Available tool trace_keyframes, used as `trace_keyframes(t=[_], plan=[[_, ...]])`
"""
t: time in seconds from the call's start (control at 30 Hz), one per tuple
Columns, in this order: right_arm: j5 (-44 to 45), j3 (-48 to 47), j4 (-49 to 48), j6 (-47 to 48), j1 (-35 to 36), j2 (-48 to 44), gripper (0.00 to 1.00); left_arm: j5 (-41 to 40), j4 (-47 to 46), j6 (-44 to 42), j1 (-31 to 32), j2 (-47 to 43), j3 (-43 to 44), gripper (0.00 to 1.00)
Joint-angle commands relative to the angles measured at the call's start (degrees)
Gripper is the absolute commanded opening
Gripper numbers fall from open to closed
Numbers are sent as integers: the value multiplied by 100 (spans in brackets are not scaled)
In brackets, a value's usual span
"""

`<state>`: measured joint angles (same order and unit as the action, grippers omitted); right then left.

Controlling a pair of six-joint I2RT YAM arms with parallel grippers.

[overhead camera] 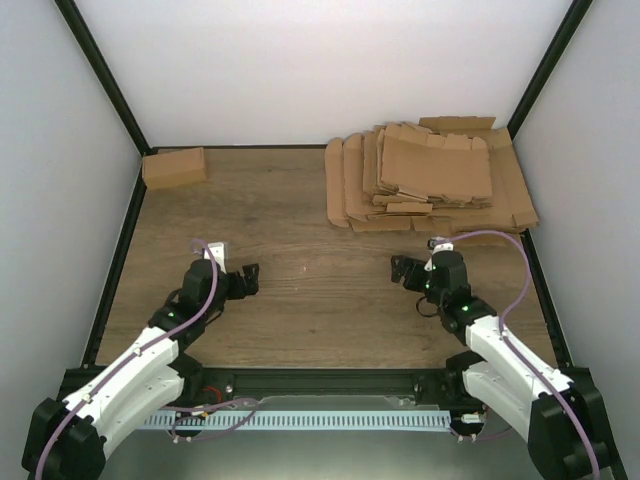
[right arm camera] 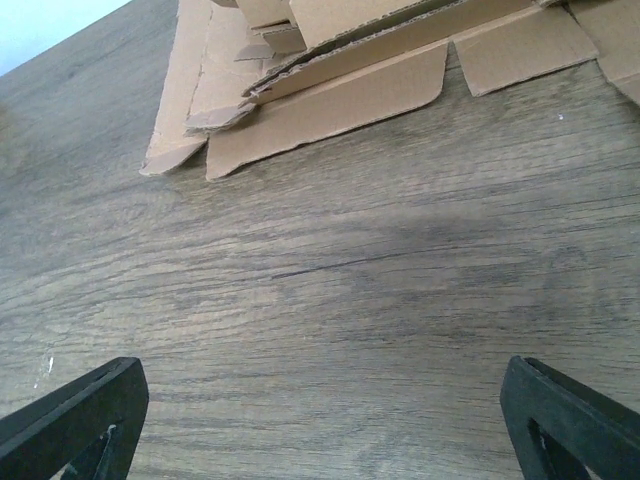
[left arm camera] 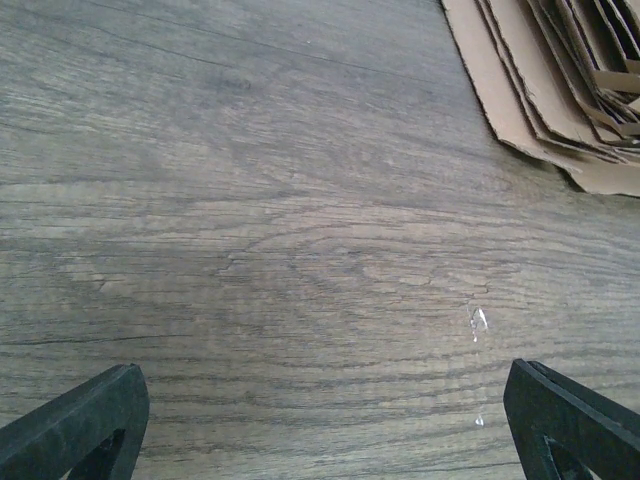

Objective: Fold the paper box

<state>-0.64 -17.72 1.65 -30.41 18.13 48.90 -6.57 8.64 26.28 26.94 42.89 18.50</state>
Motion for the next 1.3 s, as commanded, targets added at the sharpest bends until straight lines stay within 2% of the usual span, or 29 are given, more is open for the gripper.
trace_keyframes(t=[0.0,0.17,0.27,0.4,0.67,0.8,1.03,1.1,1.27], plan=[[151,-302,73,96,-2,111,100,32,-167,-96,12,-18,-55,100],[685,-1077,409,-50,-7,512,100,265,-251,-177,6,113,-7,100],[456,-1780,539,476,-5,948,100,430,-336,-221,10,441,31,100],[624,-2564,715,955,-6,1754,100,330,-274,-211,14,602,101,100],[580,-4291,1327,1478,-8,3639,100,510,-448,-314,19,368,-27,100],[638,-5006,1480,1549,-4,4169,100,842,-596,-420,15,355,-92,100],[1168,-6239,1898,1738,-4,5214,100,752,-579,-397,30,306,-106,100],[1374,-6574,2062,1850,-4,5500,95,727,-569,-392,30,261,-118,100],[1702,-7064,2289,2250,-8,5973,69,698,-556,-370,26,244,-128,100]])
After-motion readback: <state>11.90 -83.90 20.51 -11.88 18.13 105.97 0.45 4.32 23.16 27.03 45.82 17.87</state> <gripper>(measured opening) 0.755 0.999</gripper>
